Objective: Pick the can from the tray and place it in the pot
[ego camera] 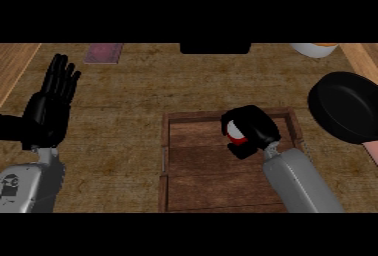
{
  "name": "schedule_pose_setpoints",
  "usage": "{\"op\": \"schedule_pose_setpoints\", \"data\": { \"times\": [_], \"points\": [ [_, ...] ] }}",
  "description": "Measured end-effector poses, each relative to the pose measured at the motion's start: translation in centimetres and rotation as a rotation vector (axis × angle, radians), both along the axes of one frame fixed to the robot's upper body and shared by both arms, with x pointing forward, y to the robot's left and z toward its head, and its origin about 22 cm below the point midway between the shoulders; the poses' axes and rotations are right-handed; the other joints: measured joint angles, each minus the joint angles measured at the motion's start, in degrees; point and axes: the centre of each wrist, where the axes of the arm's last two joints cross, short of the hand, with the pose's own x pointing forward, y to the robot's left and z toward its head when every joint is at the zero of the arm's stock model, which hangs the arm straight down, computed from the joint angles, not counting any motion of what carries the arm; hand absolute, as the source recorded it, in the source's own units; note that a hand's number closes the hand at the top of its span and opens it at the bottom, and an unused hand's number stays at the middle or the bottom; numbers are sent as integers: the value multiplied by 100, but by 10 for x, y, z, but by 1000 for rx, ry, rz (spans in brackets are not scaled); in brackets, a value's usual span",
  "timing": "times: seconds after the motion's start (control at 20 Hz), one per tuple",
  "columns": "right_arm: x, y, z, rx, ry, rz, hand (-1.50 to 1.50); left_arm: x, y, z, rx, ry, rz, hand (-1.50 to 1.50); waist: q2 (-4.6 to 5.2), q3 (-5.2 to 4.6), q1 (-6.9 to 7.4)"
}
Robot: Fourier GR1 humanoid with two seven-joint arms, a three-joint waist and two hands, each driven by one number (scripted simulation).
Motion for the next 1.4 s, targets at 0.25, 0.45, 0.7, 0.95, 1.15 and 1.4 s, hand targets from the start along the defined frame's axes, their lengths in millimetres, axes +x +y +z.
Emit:
{"op": "schedule_pose_setpoints", "data": {
  "times": [0.25,0.45,0.7,0.95,1.15,1.4],
  "points": [
    [-7,12,2,-21,-60,-30,150,0,-9,-6,1,1,4,0,19,13,-16],
    [-17,2,16,-35,-135,-87,150,3,-5,-6,0,8,9,0,35,29,-45],
    [14,0,47,-24,-178,-406,150,5,-7,-6,-1,-6,-11,0,106,29,117],
    [50,-20,78,-47,-232,-829,150,9,-16,2,3,-30,-52,0,247,18,361],
    [74,-33,114,-104,-326,-1139,150,12,-23,6,4,-38,-81,0,282,5,526],
    [98,-41,158,-182,-501,-1422,150,16,-30,9,4,-38,-103,0,303,6,636]
  ]
}}
